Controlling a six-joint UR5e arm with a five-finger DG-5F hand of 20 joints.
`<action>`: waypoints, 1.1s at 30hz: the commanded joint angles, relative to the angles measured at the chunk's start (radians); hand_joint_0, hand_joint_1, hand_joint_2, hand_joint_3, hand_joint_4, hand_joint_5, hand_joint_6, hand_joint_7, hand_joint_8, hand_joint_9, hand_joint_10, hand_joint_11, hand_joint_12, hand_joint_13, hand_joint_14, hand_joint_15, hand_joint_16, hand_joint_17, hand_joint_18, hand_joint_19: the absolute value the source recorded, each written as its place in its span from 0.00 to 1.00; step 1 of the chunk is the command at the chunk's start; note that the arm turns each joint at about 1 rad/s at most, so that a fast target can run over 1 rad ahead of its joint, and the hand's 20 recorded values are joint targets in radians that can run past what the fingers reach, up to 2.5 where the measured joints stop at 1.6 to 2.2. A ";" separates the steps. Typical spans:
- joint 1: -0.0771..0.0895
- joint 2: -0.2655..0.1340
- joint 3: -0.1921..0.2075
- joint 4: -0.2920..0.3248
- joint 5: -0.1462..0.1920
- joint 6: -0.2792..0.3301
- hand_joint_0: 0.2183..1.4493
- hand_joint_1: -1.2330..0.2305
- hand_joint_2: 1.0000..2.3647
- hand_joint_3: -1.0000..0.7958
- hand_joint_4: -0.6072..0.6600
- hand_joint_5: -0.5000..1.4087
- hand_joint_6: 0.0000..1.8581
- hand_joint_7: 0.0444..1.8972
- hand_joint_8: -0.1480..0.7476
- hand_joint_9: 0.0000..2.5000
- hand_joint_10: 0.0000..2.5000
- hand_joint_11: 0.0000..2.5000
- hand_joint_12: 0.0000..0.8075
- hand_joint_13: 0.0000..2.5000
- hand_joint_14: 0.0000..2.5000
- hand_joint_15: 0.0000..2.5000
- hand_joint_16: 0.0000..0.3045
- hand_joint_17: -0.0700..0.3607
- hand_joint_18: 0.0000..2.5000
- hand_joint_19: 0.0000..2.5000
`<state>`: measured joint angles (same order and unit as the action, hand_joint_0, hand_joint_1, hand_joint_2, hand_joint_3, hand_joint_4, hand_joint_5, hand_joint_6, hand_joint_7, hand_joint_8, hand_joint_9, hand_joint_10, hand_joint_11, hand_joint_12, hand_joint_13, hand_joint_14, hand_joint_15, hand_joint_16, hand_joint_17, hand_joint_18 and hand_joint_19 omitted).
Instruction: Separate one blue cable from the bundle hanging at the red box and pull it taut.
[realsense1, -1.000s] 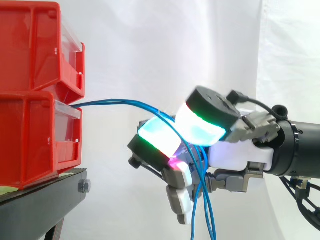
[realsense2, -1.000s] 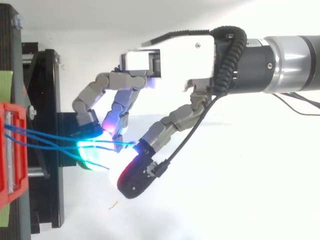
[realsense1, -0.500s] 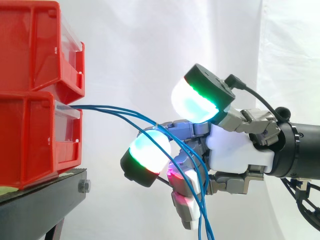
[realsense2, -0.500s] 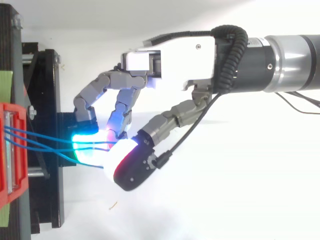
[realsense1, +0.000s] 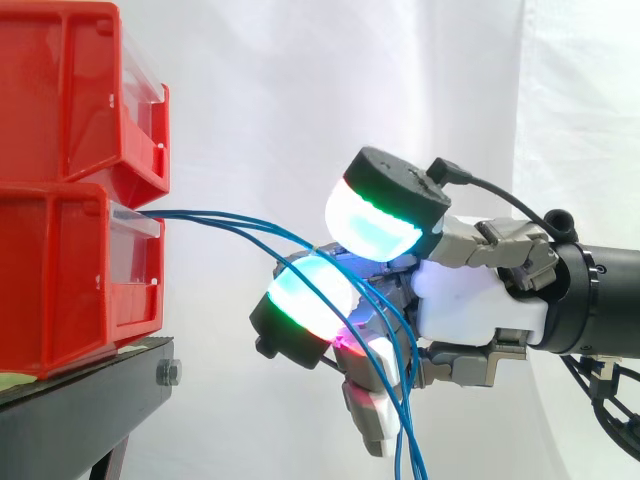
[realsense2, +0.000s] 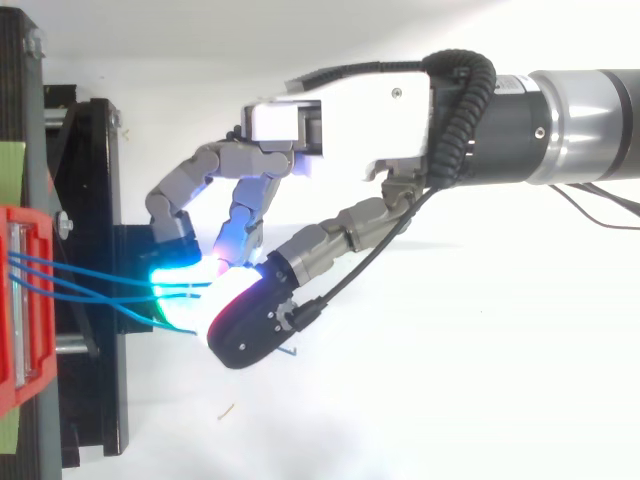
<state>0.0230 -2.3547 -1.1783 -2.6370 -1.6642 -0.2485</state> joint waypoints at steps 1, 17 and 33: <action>0.000 0.000 0.000 0.000 0.000 0.000 0.32 0.38 0.01 0.43 0.64 0.18 0.46 0.59 0.62 0.42 0.01 0.33 0.54 0.44 0.01 0.22 0.17 0.44 0.43 0.21; 0.000 0.000 0.000 0.000 0.000 0.000 0.30 0.48 0.00 0.28 0.63 0.18 0.47 0.57 0.60 0.42 0.01 0.33 0.51 0.43 0.01 0.23 0.16 0.42 0.42 0.23; 0.002 0.000 0.000 0.008 0.003 0.000 0.33 0.33 0.01 0.46 0.60 0.17 0.49 0.59 0.61 0.34 0.01 0.34 0.54 0.40 0.01 0.22 0.18 0.44 0.41 0.21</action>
<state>0.0245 -2.3547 -1.1784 -2.6295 -1.6614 -0.2485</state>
